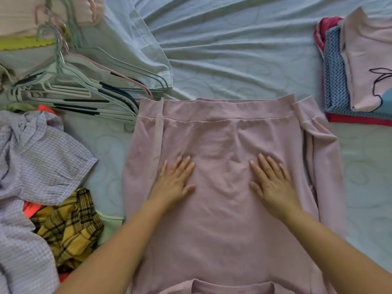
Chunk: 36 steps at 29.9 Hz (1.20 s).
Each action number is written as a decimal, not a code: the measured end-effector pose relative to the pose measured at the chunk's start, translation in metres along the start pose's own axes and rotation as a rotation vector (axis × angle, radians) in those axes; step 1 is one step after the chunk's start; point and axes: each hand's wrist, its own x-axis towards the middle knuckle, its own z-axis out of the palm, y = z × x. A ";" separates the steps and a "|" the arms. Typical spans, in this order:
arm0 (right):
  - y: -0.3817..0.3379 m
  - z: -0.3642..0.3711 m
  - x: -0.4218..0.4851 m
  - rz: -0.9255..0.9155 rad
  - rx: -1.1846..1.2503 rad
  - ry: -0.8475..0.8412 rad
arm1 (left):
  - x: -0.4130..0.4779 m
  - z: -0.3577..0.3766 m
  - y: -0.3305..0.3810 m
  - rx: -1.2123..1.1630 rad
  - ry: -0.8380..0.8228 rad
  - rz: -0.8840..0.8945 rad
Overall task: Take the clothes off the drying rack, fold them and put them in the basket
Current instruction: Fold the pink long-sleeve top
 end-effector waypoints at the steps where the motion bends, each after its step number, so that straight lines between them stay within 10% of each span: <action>1: 0.003 -0.004 0.014 0.012 -0.024 -0.018 | 0.014 -0.004 -0.011 0.027 0.021 0.004; 13: 0.047 -0.021 0.128 0.291 0.052 0.071 | 0.115 -0.046 -0.052 -0.008 0.279 -0.145; 18: 0.040 -0.028 0.132 0.131 0.034 0.202 | 0.109 -0.038 -0.033 0.069 0.510 0.146; 36: 0.007 -0.007 0.059 0.401 0.251 0.010 | -0.060 0.016 -0.114 -0.198 0.260 -0.345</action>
